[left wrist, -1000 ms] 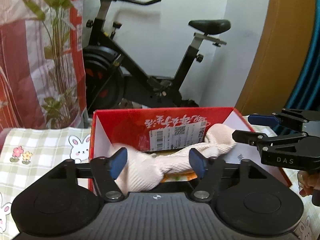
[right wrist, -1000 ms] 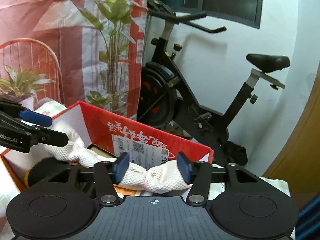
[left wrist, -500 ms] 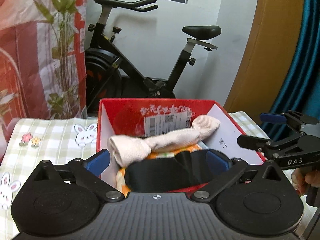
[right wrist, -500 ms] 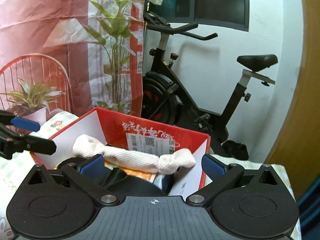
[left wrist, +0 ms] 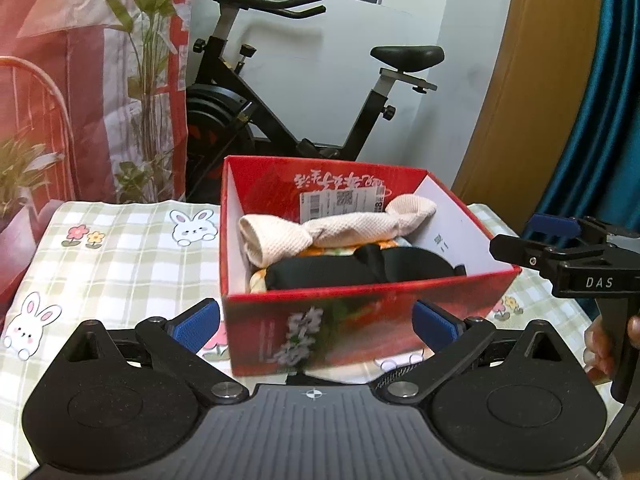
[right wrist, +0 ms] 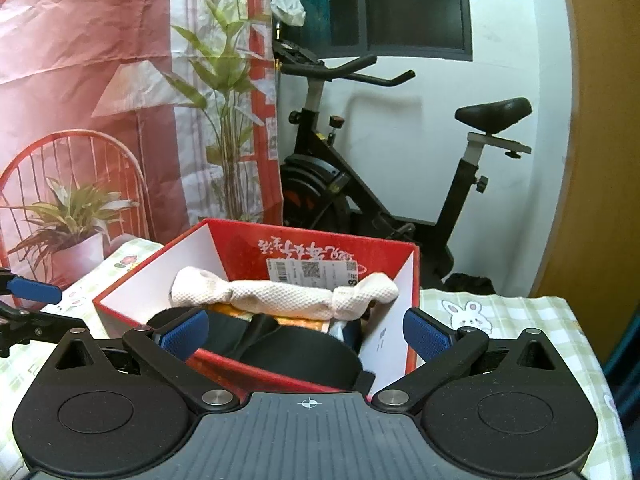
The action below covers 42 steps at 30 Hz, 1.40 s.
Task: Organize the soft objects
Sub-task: 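Lower the towel into the box and open both tools, then move both tools down to the white bag beside the box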
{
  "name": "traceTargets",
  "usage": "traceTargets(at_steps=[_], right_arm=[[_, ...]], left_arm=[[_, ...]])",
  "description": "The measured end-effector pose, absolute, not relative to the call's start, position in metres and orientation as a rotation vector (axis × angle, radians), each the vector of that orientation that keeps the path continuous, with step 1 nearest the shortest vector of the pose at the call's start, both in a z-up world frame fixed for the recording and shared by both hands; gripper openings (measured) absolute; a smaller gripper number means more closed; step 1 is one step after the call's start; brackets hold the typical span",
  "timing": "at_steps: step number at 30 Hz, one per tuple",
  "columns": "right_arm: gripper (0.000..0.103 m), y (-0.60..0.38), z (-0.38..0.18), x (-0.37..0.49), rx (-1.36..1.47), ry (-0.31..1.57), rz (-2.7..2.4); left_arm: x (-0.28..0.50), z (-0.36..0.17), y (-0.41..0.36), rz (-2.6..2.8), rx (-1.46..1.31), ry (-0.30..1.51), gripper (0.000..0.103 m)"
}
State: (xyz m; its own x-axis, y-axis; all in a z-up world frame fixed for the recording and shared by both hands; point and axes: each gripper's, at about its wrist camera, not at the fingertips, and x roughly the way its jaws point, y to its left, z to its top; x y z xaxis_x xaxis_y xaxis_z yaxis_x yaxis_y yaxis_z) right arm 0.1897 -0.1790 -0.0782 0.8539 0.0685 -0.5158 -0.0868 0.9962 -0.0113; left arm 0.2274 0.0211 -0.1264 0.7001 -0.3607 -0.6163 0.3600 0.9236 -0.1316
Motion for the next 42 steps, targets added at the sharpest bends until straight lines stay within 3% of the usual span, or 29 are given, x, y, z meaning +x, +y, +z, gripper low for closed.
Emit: traceTargets(at_steps=[25, 27, 31, 32, 34, 40, 42], right_arm=[[0.103, -0.177, -0.149, 0.118, 0.046, 0.636, 0.084], [0.103, -0.174, -0.153, 0.114, 0.044, 0.653, 0.092], [0.102, -0.165, -0.159, 0.106, 0.052, 0.675, 0.139], [0.1, -0.161, -0.161, 0.103, 0.051, 0.685, 0.152], [0.088, -0.154, -0.165, 0.1, 0.047, 0.711, 0.193], [0.063, -0.134, -0.183, 0.094, 0.072, 0.823, 0.285], [0.063, -0.131, -0.186, 0.094, 0.076, 0.836, 0.291]], left_arm=[[0.181, -0.179, 0.053, -0.404, -0.074, 0.793, 0.101], [0.179, -0.184, 0.052, -0.418, -0.078, 0.805, 0.099], [0.176, -0.194, 0.046, -0.464, -0.084, 0.828, 0.08], [0.175, -0.198, 0.043, -0.481, -0.083, 0.837, 0.073], [0.173, -0.205, 0.038, -0.506, -0.076, 0.857, 0.066], [0.172, -0.229, 0.033, -0.505, -0.1, 0.92, 0.065], [0.172, -0.234, 0.035, -0.503, -0.107, 0.927, 0.065]])
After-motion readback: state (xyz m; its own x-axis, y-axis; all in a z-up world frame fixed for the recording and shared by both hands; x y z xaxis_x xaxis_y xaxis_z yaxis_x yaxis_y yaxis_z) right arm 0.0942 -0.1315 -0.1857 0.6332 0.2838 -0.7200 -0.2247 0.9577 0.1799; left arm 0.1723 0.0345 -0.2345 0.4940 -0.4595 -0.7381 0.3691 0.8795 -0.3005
